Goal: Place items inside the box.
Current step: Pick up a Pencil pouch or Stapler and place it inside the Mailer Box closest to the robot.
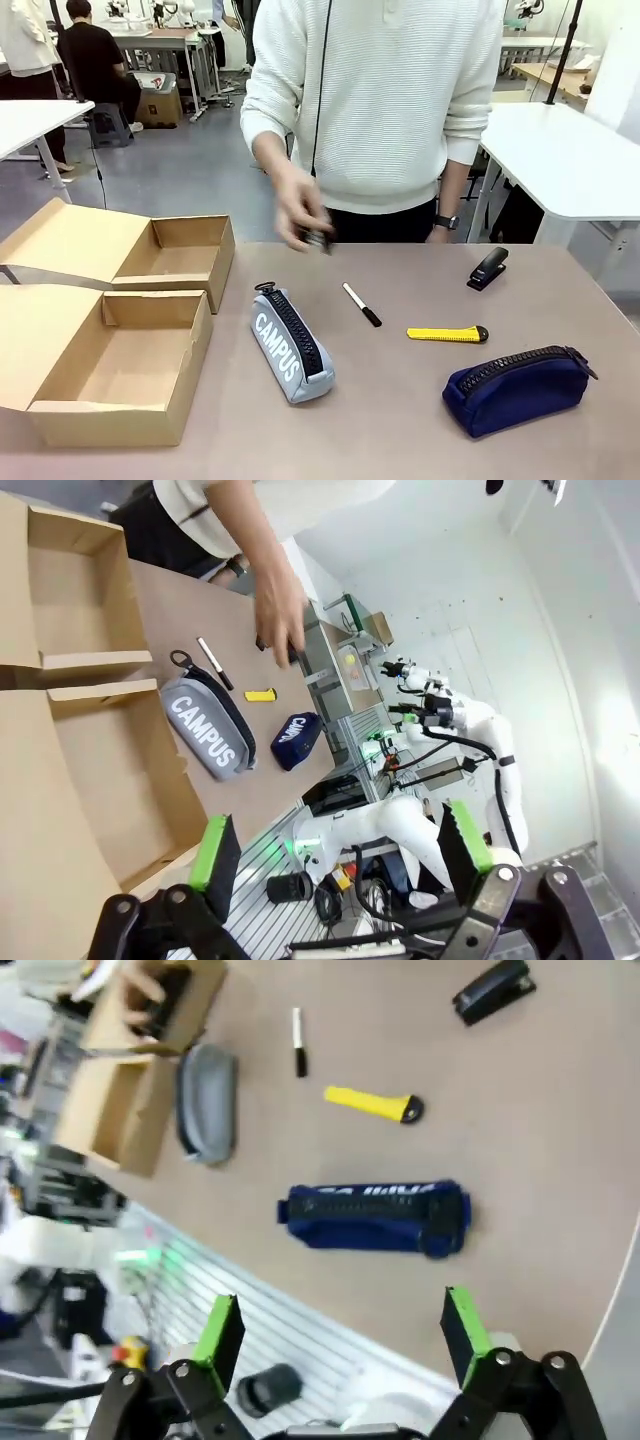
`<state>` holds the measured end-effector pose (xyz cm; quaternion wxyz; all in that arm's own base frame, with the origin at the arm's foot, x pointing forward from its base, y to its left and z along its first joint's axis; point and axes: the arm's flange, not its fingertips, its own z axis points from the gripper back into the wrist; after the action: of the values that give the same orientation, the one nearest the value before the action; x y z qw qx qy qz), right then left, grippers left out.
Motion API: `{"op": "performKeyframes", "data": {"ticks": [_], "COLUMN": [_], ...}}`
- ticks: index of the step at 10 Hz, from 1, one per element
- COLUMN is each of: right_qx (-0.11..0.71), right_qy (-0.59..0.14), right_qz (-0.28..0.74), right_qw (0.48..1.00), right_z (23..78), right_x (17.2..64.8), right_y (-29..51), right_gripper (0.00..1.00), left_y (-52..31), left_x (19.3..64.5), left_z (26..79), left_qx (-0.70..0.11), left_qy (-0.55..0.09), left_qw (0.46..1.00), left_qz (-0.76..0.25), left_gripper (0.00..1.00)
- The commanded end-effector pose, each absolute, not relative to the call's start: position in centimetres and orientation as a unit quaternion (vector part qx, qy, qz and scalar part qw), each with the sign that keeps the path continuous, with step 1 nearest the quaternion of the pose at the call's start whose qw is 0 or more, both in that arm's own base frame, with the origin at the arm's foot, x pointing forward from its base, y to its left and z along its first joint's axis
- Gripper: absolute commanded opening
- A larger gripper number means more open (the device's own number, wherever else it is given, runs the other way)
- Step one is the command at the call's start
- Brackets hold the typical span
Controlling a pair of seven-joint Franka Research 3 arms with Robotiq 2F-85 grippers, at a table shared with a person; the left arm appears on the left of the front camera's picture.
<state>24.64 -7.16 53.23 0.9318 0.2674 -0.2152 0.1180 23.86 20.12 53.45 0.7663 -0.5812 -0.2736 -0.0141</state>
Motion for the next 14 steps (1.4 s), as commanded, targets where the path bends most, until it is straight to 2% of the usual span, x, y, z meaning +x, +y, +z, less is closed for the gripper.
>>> {"op": "performKeyframes", "data": {"ticks": [1,2,3,4,5,6,7,9,10,12,14], "right_qx": [0.213,0.188,0.171,0.212,0.212,0.187,0.176,0.142,0.106,0.078,0.077], "right_qy": [-0.184,-0.182,-0.109,-0.172,-0.172,-0.128,-0.028,0.007,-0.001,-0.085,-0.068], "right_qz": [0.212,0.247,0.21,0.205,0.205,0.23,0.428,0.613,0.671,0.691,0.713], "right_qw": [0.936,0.933,0.956,0.94,0.94,0.946,0.886,0.777,0.734,0.714,0.694], "right_z": [44.9,43.7,43.8,50.6,50.6,48.2,46.4,43.7,42.7,40.7,38.6], "right_x": [27.2,27.4,27.8,29.1,29.1,30.6,31.1,30.5,29.4,29.6,30.6], "right_y": [0.7,2.8,4.6,-0.2,-0.2,3.3,4.5,5.9,5.6,6.6,7.9], "right_gripper": [1.0,1.0,1.0,1.0,1.0,1.0,1.0,1.0,1.0,1.0,1.0], "left_y": [20.2,20.2,20.2,20.2,20.2,20.2,20.2,20.2,20.2,20.2,20.2], "left_x": [23.7,23.7,23.7,23.7,23.7,23.7,23.7,23.7,23.7,23.7,23.7], "left_z": [53.6,53.6,53.6,53.6,53.6,53.6,53.6,53.6,53.6,53.6,53.6], "left_qx": [-0.58,-0.58,-0.58,-0.58,-0.58,-0.58,-0.58,-0.58,-0.58,-0.58,-0.58], "left_qy": [-0.28,-0.28,-0.28,-0.28,-0.28,-0.28,-0.28,-0.28,-0.28,-0.28,-0.28], "left_qw": [0.764,0.764,0.764,0.764,0.764,0.764,0.764,0.764,0.764,0.764,0.764], "left_qz": [-0.028,-0.028,-0.028,-0.028,-0.028,-0.028,-0.028,-0.028,-0.028,-0.028,-0.028], "left_gripper": [1.0,1.0,1.0,1.0,1.0,1.0,1.0,1.0,1.0,1.0,1.0]}}
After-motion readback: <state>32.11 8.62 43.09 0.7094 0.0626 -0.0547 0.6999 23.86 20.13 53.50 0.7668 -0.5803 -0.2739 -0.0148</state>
